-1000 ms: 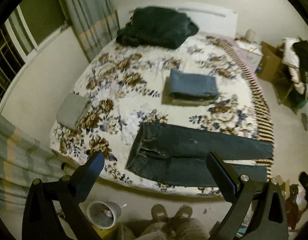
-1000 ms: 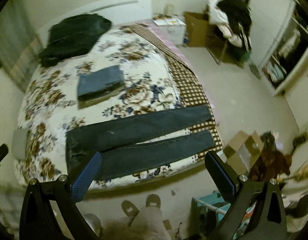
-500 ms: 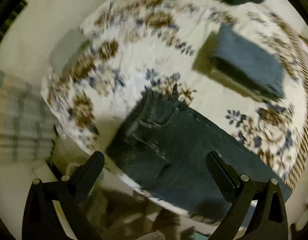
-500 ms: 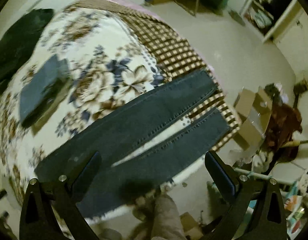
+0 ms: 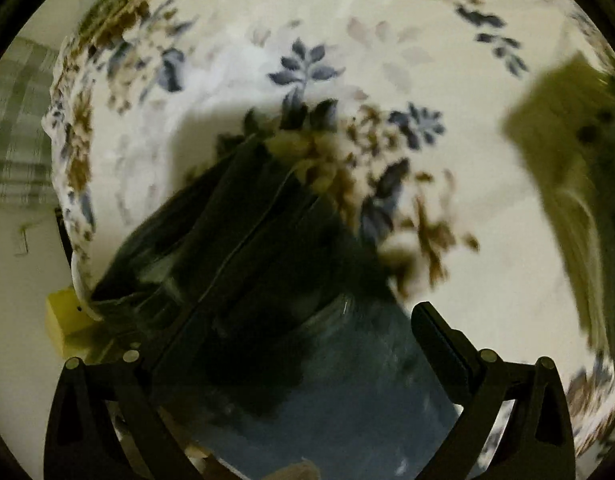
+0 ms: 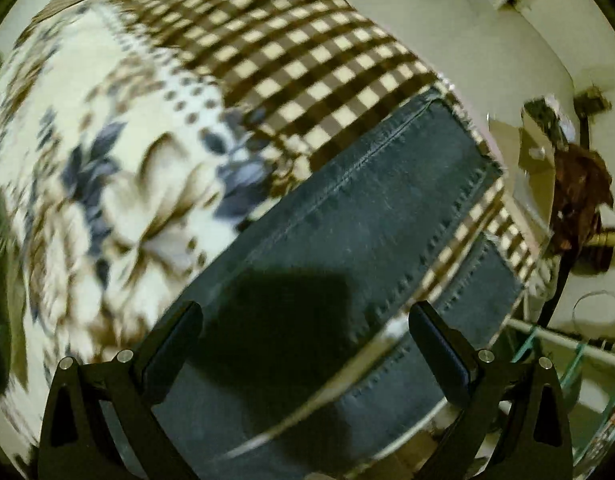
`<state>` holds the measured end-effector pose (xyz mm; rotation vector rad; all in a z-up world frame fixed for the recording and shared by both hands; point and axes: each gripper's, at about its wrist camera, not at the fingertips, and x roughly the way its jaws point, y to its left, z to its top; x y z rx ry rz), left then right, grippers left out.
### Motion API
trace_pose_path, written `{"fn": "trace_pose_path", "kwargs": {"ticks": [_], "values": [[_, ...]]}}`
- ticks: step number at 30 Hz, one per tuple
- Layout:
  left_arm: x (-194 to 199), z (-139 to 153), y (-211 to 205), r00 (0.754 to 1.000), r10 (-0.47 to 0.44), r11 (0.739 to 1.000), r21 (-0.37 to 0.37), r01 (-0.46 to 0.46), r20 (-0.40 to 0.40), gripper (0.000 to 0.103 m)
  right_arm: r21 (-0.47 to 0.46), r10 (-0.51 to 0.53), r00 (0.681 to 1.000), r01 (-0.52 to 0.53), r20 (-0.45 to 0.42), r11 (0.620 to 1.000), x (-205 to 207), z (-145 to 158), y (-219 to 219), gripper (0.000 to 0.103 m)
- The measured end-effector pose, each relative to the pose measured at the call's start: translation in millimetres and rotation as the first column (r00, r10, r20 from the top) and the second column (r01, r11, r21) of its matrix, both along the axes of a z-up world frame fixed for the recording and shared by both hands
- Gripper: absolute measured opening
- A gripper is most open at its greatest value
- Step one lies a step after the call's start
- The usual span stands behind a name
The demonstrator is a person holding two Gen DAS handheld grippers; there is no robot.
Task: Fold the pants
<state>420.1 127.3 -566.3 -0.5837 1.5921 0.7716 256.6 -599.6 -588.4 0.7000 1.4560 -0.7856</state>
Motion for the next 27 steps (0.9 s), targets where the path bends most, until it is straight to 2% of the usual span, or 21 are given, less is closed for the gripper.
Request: {"fn": "trace_pose_path", "kwargs": {"ticks": [4, 7, 8, 9, 10, 11, 12, 13, 15, 16, 17, 18, 19, 20, 24, 27], "values": [[8, -25, 6, 0.999, 0.025, 1.0, -0.005, -0.025, -0.024, 0.103, 0.07, -0.097, 0.995, 0.096, 0.009, 0.993, 9, -36, -20, 0.103], [10, -37, 5, 0.999, 0.001, 1.0, 0.012, 0.0, -0.038, 0.101, 0.102, -0.142, 0.99, 0.142, -0.006, 0.985, 16, -58, -26, 0.103], [9, -37, 5, 1.0, -0.007, 1.0, 0.012, 0.007, -0.024, 0.095, 0.106, -0.157, 0.987, 0.158, -0.015, 0.982, 16, -64, -28, 0.103], [7, -37, 5, 1.0, -0.014, 1.0, 0.014, 0.014, -0.006, 0.082, 0.11, -0.173, 0.985, 0.175, -0.021, 0.978, 17, -70, -30, 0.103], [5, -34, 5, 0.999, -0.025, 1.0, 0.013, 0.025, 0.023, 0.076, 0.115, -0.19, 0.981, 0.192, -0.026, 0.975, 18, -76, -32, 0.103], [5, -32, 2, 0.999, -0.033, 0.999, 0.011, 0.033, 0.036, 0.061, 0.116, -0.201, 0.979, 0.203, -0.032, 0.972, 20, -80, -34, 0.103], [3, -28, 2, 0.997, -0.048, 0.999, 0.015, 0.047, 0.052, 0.039, 0.115, -0.21, 0.977, 0.213, -0.032, 0.97, 21, -82, -35, 0.103], [-1, -24, 3, 0.996, -0.056, 0.998, 0.02, 0.055, 0.067, 0.033, 0.112, -0.216, 0.976, 0.218, -0.03, 0.969, 22, -84, -37, 0.1], [-7, -14, 4, 0.992, -0.044, 0.999, -0.004, 0.045, 0.119, 0.021, 0.095, -0.22, 0.975, 0.222, -0.031, 0.97, 22, -85, -39, 0.09], [-11, -9, 6, 0.989, -0.031, 0.999, -0.013, 0.033, 0.143, 0.019, 0.077, -0.219, 0.975, 0.22, -0.028, 0.972, 21, -85, -41, 0.076], [-16, -4, 10, 0.985, -0.015, 0.999, -0.028, 0.02, 0.171, 0.017, 0.062, -0.215, 0.976, 0.216, -0.026, 0.974, 20, -84, -44, 0.056], [-22, 1, 13, 0.981, 0.005, 0.999, -0.047, 0.004, 0.196, 0.014, 0.05, -0.209, 0.978, 0.21, -0.022, 0.976, 23, -79, -43, 0.043], [-28, 6, 16, 0.975, 0.029, 0.997, -0.07, -0.014, 0.222, 0.013, 0.038, -0.189, 0.982, 0.189, -0.009, 0.981, 23, -74, -42, 0.021], [-37, 16, 21, 0.962, 0.066, 0.994, -0.107, -0.038, 0.264, 0.011, 0.031, -0.164, 0.986, 0.164, -0.002, 0.986, 25, -68, -40, 0.013], [-68, 51, 37, 0.921, 0.142, 0.977, -0.199, -0.073, 0.362, 0.011, 0.016, -0.101, 0.993, 0.101, 0.055, 0.995, 18, -35, -37, 0.008], [-90, 79, 45, 0.888, 0.189, 0.962, -0.261, -0.081, 0.419, 0.011, 0.025, -0.085, 0.985, 0.082, 0.151, 0.996, -1, 0, -35, 0.007]]}}
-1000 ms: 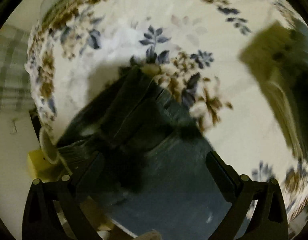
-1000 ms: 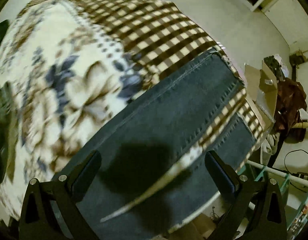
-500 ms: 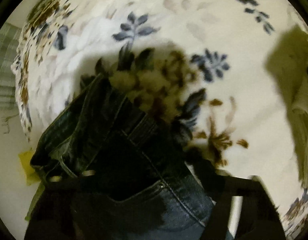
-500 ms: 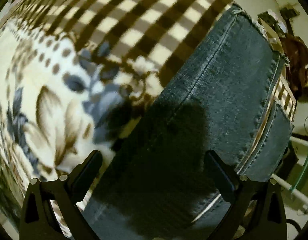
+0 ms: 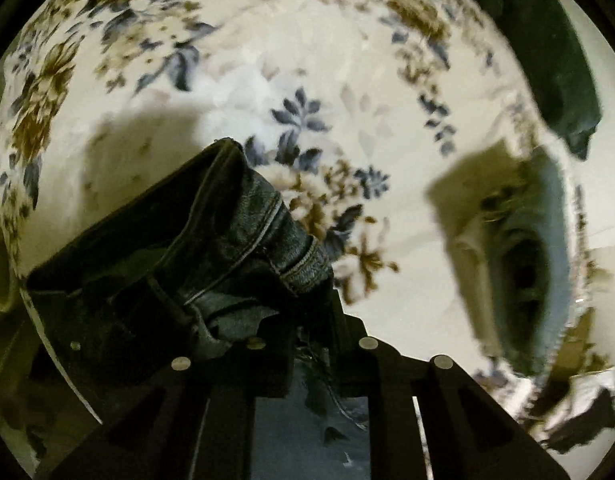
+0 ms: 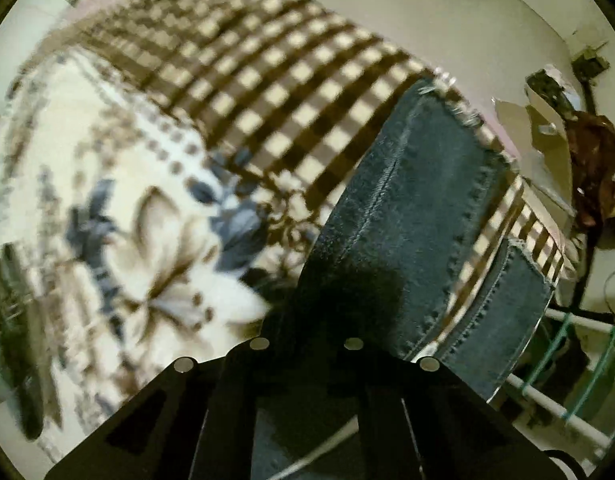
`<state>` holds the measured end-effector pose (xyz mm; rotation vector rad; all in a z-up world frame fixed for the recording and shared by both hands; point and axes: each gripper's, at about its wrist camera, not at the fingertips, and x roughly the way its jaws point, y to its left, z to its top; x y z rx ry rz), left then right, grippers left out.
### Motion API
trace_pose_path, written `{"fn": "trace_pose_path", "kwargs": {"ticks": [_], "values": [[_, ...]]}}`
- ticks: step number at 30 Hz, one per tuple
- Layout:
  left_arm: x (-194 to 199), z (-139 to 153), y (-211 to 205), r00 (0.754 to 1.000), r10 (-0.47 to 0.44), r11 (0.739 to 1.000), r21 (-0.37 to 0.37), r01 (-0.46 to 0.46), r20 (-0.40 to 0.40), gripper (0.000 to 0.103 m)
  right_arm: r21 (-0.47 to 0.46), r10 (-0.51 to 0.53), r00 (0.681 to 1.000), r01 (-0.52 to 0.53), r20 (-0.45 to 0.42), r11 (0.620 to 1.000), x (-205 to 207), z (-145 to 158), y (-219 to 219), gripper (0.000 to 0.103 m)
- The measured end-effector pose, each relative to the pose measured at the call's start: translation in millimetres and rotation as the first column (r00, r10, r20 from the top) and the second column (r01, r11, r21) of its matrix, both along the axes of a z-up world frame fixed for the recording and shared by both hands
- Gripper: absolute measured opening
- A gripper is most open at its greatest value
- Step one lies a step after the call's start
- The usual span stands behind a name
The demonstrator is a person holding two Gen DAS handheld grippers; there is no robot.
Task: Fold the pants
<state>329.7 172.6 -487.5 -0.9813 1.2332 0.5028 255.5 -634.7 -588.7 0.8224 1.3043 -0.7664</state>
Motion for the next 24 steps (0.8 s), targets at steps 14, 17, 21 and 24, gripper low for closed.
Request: {"fn": "trace_pose_path", "kwargs": {"ticks": [14, 17, 21, 24], "values": [[-156, 15, 23, 0.984, 0.009, 0.998, -0.067, 0.003, 0.179, 0.011, -0.056, -0.006, 0.925, 0.029, 0.379, 0.998, -196, 62, 46, 0.006], [-187, -17, 33, 0.994, -0.019, 0.998, -0.052, 0.024, 0.112, 0.011, -0.049, -0.032, 0.948, 0.05, 0.316, 0.998, -231, 33, 48, 0.006], [-213, -60, 36, 0.996, -0.078, 0.996, -0.047, 0.08, 0.033, 0.011, -0.079, -0.002, 0.972, 0.022, 0.235, 0.997, -257, 3, 56, 0.006], [-224, -83, 40, 0.993, -0.115, 0.992, -0.049, 0.114, -0.014, 0.006, -0.072, -0.01, 0.976, 0.027, 0.215, 0.997, -273, -10, 55, 0.006]]}}
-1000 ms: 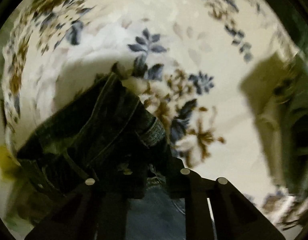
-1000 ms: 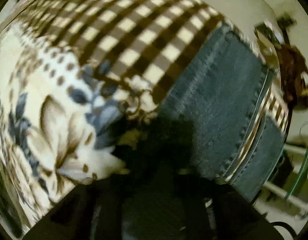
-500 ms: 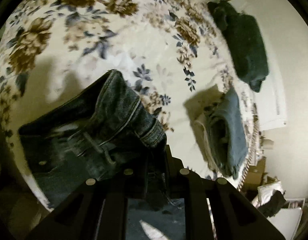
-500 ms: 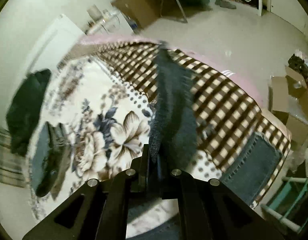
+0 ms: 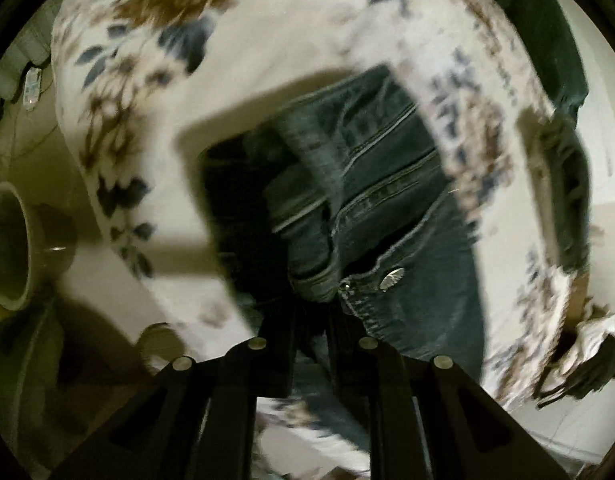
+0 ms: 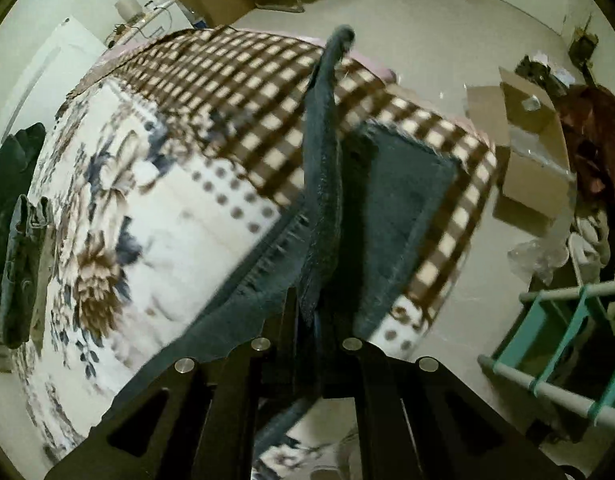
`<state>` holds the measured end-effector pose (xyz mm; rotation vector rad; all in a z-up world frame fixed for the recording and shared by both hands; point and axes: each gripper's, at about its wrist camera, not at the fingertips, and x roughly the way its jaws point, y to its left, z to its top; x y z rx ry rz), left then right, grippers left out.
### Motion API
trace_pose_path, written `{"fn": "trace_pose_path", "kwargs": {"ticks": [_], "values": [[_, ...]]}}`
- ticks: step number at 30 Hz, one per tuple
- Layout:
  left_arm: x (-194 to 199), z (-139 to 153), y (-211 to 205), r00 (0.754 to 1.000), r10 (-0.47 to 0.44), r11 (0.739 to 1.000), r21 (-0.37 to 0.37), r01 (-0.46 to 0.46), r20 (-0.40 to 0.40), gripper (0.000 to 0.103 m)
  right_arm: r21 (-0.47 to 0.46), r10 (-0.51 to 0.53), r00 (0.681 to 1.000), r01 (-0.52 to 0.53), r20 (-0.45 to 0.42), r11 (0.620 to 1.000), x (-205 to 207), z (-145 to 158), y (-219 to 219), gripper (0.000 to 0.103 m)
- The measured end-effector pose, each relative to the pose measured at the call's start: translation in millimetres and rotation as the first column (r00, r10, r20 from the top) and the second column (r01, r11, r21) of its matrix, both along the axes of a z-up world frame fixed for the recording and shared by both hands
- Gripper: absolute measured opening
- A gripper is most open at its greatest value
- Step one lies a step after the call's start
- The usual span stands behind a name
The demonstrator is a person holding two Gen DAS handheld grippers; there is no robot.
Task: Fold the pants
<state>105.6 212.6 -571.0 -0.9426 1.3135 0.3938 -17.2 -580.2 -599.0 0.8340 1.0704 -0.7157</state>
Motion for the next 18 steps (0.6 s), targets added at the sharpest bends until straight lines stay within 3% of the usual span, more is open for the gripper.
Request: {"fn": "trace_pose_path", "kwargs": {"ticks": [4, 6, 8, 10, 11, 13, 15, 17, 18], "values": [[-15, -14, 14, 0.999, -0.015, 1.0, -0.007, 0.015, -0.028, 0.006, 0.027, 0.008, 0.998, -0.007, -0.063, 1.0, -6, -16, -2, 0.007], [-18, -5, 17, 0.999, -0.024, 1.0, 0.016, 0.025, -0.04, 0.007, 0.067, 0.015, 0.994, -0.007, -0.107, 0.998, -12, -25, -2, 0.018], [-20, 11, 14, 0.998, -0.049, 0.997, 0.064, 0.051, -0.031, 0.007, 0.103, 0.016, 0.991, -0.002, -0.131, 0.995, -21, -29, -1, 0.043], [-17, 28, 2, 0.994, -0.112, 0.986, 0.12, 0.114, -0.02, 0.009, 0.101, 0.018, 0.993, -0.006, -0.115, 0.995, -32, -24, -2, 0.056], [-15, 35, -6, 0.99, -0.142, 0.979, 0.144, 0.143, -0.016, 0.014, 0.094, 0.02, 0.994, -0.01, -0.105, 0.995, -38, -20, -3, 0.061], [-12, 49, -28, 0.983, -0.184, 0.969, 0.171, 0.178, 0.021, 0.027, 0.083, 0.01, 0.997, -0.004, -0.077, 0.997, -48, -13, -9, 0.062], [-5, 60, -56, 0.969, -0.242, 0.953, 0.199, 0.227, 0.052, 0.056, 0.07, -0.014, 0.998, 0.018, -0.059, 0.997, -55, -8, -21, 0.062], [3, 68, -80, 0.951, -0.3, 0.934, 0.224, 0.278, 0.073, 0.073, 0.051, -0.036, 0.998, 0.039, -0.054, 0.998, -55, -4, -38, 0.062], [10, 70, -101, 0.937, -0.341, 0.919, 0.24, 0.314, 0.08, 0.075, 0.039, -0.043, 0.998, 0.045, -0.051, 0.998, -53, -2, -49, 0.062]]}}
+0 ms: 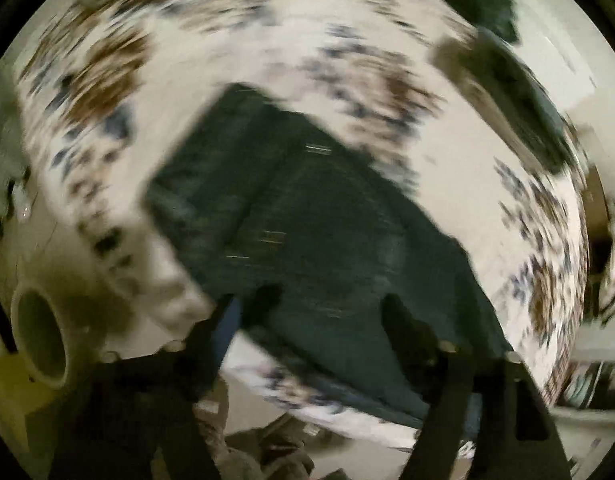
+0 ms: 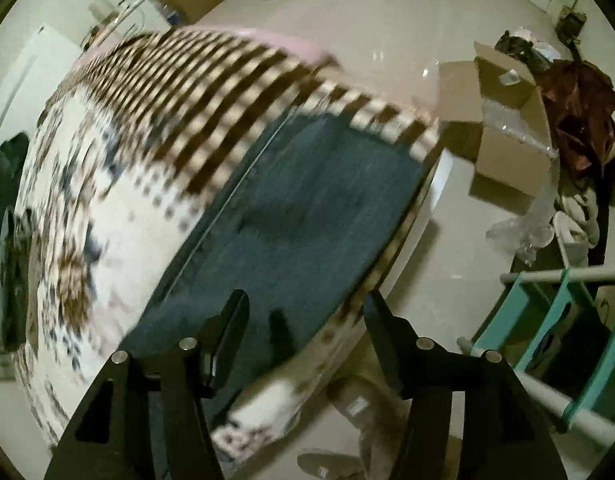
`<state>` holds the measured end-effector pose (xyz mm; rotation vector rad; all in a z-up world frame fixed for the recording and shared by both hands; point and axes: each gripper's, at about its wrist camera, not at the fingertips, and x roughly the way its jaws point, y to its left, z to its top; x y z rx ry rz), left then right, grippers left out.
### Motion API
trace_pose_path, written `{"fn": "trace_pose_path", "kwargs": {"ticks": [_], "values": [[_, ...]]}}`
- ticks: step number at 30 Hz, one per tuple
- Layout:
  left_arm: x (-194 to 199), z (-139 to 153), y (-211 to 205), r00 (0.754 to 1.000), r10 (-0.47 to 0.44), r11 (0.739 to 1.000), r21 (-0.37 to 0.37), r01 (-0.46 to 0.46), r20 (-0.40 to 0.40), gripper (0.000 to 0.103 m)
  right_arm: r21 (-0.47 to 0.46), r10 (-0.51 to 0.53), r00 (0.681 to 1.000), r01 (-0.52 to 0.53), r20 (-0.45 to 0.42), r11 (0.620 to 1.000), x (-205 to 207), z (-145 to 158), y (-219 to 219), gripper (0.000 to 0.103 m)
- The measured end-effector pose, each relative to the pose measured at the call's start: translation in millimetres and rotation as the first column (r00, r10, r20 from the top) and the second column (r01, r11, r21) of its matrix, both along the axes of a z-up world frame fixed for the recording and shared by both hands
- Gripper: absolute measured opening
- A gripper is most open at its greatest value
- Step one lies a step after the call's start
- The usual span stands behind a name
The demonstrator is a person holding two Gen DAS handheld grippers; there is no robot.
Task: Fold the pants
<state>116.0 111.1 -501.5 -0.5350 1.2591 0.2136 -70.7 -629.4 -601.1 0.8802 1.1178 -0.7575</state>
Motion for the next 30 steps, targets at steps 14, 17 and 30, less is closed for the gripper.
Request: {"fn": "trace_pose_path", "kwargs": {"ticks": [14, 17, 30], "values": [[63, -19, -263, 0.908, -0.416, 0.907, 0.051, 0.418, -0.045, 0.078, -0.175, 0.38, 0.866, -0.45, -0.325, 0.876, 108, -56, -96, 0.001], [68, -23, -306, 0.88, -0.471, 0.879, 0.057, 0.474, -0.06, 0.078, -0.267, 0.398, 0.856, -0.489, -0.332, 0.83, 108, -44, -93, 0.0], [54, -38, -348, 0.851, -0.515, 0.85, 0.072, 0.522, -0.105, 0.078, -0.207, 0.352, 0.936, -0.348, -0.019, 0.914, 79, 22, -161, 0.009]]}}
